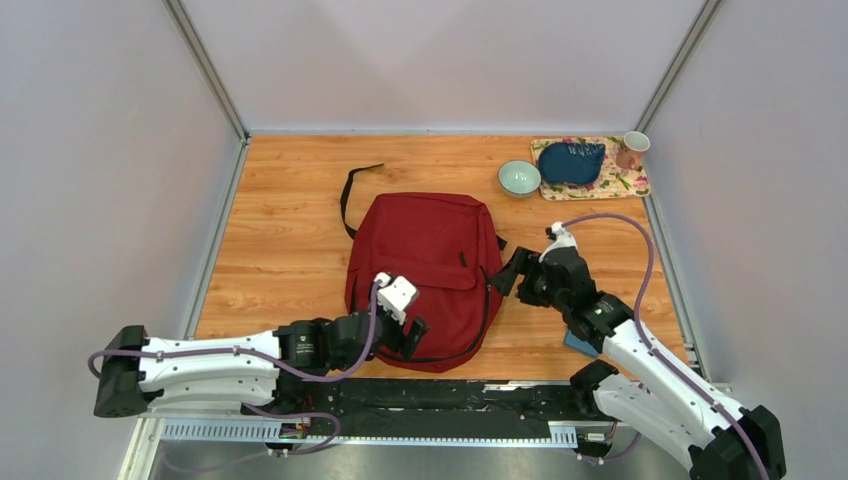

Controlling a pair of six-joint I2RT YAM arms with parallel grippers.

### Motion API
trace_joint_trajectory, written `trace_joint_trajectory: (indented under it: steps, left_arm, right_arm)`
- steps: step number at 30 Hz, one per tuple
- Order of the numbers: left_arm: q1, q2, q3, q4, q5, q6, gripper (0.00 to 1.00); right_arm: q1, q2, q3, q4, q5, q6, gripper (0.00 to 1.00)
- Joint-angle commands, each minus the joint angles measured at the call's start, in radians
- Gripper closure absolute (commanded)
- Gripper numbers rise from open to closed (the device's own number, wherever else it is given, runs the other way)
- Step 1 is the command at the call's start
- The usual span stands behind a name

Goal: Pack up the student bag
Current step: Unzip the student bag at the center of the board.

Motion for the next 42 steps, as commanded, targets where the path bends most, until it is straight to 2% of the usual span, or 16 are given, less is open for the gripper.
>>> trace_joint_trajectory:
  steps: [1,8,22,25,28,29,30,32,38,42]
  left_arm:
    - [0.030,-0.099,-0.017,-0.102,-0.143,-0.065,0.17]
    - [0.064,-0.170,-0.031,-0.197,-0.194,-0.159,0.17]
    - [0.070,-0.138,-0.011,-0.233,-0.223,-0.194,0.16]
    - [0.070,-0.139,-0.004,-0.239,-0.219,-0.193,0.16]
    - [0.070,-0.144,0.003,-0.240,-0.209,-0.191,0.16]
    - [0.072,-0.147,0.003,-0.240,-0.205,-0.191,0.16]
    - [0.072,-0.151,0.006,-0.242,-0.202,-0.191,0.16]
    - [0.072,-0.157,0.009,-0.239,-0.187,-0.185,0.16]
    - [0.098,-0.164,0.061,-0.217,-0.110,-0.159,0.16]
    - [0.237,-0.116,0.138,-0.187,0.043,-0.122,0.15]
  right_arm:
    - [0.002,0.001,-0.109,0.121,-0.237,0.157,0.23]
    - [0.005,0.065,-0.186,0.183,-0.294,0.180,0.23]
    - [0.003,0.292,-0.057,0.204,-0.293,0.145,0.24]
    - [0.003,0.303,-0.059,0.204,-0.288,0.153,0.27]
    - [0.003,0.298,-0.069,0.203,-0.279,0.156,0.34]
    - [0.005,0.295,-0.075,0.199,-0.278,0.154,0.43]
    - [0.003,0.291,-0.080,0.196,-0.271,0.154,0.48]
    - [0.003,0.275,-0.085,0.192,-0.267,0.157,0.53]
    - [0.005,0.222,-0.115,0.173,-0.239,0.176,0.60]
    - [0.003,0.199,-0.138,0.183,-0.235,0.199,0.58]
